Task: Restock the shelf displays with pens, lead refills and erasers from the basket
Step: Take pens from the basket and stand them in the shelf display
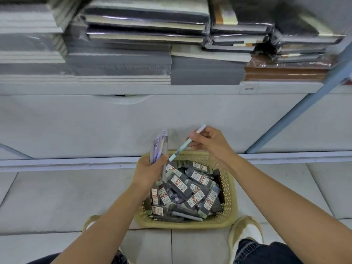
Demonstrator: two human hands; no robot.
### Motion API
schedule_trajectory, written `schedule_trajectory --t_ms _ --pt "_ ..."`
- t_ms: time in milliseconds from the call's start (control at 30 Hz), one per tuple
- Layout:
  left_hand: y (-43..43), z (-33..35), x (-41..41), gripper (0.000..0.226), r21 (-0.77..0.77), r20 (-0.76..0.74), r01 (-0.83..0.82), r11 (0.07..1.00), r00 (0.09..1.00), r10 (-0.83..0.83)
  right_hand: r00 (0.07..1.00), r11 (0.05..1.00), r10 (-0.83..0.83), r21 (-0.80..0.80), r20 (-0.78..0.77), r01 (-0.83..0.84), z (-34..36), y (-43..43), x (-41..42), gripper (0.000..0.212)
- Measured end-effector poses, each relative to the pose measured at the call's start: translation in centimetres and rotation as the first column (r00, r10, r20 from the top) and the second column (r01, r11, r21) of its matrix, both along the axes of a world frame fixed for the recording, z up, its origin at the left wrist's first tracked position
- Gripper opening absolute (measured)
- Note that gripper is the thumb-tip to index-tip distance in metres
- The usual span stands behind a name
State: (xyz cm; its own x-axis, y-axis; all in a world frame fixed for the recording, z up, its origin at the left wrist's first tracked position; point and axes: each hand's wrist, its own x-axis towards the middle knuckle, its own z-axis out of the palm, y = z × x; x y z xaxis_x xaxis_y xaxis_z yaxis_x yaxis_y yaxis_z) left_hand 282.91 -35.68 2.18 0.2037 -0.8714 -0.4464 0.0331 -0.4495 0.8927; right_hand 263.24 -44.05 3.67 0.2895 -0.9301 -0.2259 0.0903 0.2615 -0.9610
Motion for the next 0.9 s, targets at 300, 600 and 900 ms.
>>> schedule_trajectory --t_ms 300,600,900 --pt "1.6 8.0 1.7 0.048 -0.224 -0.027 -0.093 0.97 0.996 0.09 0.982 0.996 0.084 -0.041 0.171 -0.078 7.9 1.9 1.5 0.014" --pt "1.8 18.0 3.5 0.033 -0.49 0.078 -0.082 0.868 0.987 0.138 0.776 0.79 0.329 -0.293 -0.539 -0.539 16.4 4.3 1.3 0.013" --pt "2.2 25.8 1.5 0.034 -0.545 -0.075 -0.107 0.832 0.994 0.079 0.957 0.803 0.212 -0.523 -0.199 -0.287 24.3 5.1 3.4 0.014"
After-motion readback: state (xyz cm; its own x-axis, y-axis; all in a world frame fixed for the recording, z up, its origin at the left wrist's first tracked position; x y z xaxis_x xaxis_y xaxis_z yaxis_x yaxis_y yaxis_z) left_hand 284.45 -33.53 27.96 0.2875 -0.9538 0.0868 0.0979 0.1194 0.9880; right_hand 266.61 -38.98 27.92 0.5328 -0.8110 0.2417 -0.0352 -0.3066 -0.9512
